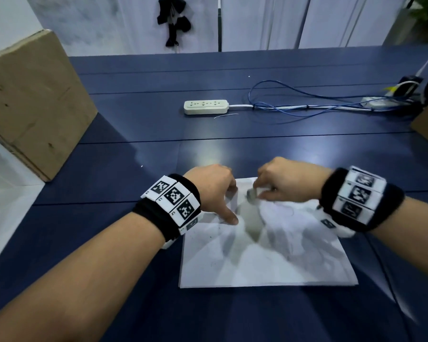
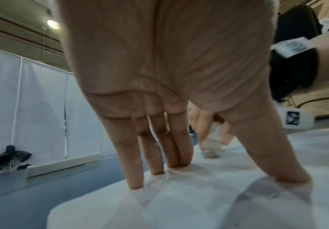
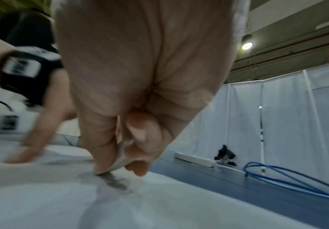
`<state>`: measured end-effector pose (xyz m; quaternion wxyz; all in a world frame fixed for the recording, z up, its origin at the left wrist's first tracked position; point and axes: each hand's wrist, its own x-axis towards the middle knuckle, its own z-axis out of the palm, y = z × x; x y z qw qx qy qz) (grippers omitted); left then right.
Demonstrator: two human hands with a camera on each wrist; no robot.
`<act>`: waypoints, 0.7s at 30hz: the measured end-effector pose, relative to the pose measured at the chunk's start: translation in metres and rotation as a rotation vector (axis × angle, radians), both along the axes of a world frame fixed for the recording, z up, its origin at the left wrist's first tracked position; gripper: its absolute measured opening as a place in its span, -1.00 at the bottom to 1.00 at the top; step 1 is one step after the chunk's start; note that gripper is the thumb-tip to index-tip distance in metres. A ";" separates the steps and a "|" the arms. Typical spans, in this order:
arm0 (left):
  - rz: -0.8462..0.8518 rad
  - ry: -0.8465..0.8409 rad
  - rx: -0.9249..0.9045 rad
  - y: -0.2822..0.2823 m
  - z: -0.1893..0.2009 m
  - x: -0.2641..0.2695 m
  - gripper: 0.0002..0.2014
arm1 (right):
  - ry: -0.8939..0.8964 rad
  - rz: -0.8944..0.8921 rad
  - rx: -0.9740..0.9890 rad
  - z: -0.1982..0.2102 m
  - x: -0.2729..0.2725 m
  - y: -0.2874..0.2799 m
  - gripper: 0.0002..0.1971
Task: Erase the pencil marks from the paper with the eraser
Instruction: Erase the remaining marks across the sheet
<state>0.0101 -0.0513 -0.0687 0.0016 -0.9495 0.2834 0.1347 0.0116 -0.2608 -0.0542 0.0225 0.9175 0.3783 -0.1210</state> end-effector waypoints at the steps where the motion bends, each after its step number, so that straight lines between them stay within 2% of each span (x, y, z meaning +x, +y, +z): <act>1: -0.004 0.006 0.000 -0.001 0.001 -0.001 -0.33 | -0.026 -0.031 0.017 -0.001 0.009 -0.001 -0.61; 4: -0.004 0.010 0.001 0.000 0.001 -0.002 -0.33 | -0.046 -0.009 0.021 -0.003 0.003 -0.003 -0.63; 7: 0.014 0.003 0.006 0.001 0.000 -0.002 -0.30 | 0.108 0.121 0.026 -0.001 -0.025 -0.005 -0.73; 9: 0.010 0.009 0.013 0.002 0.000 -0.003 -0.32 | 0.160 0.105 0.010 -0.002 -0.023 -0.006 -0.73; 11: 0.004 0.028 0.010 0.004 0.000 -0.005 -0.38 | 0.052 0.004 0.004 -0.003 0.000 -0.006 -0.60; 13: -0.008 0.039 0.011 0.006 0.001 -0.009 -0.38 | -0.036 -0.096 0.026 -0.005 0.024 -0.014 -0.37; 15: -0.026 0.031 0.026 0.007 0.001 -0.012 -0.34 | -0.041 -0.070 0.059 -0.007 0.023 -0.018 -0.31; 19: -0.008 0.030 0.022 0.007 0.001 -0.012 -0.28 | 0.140 0.108 0.078 -0.004 -0.021 -0.012 -0.68; 21: -0.007 0.036 0.032 0.006 0.002 -0.011 -0.26 | 0.159 0.134 0.056 -0.008 -0.021 -0.009 -0.74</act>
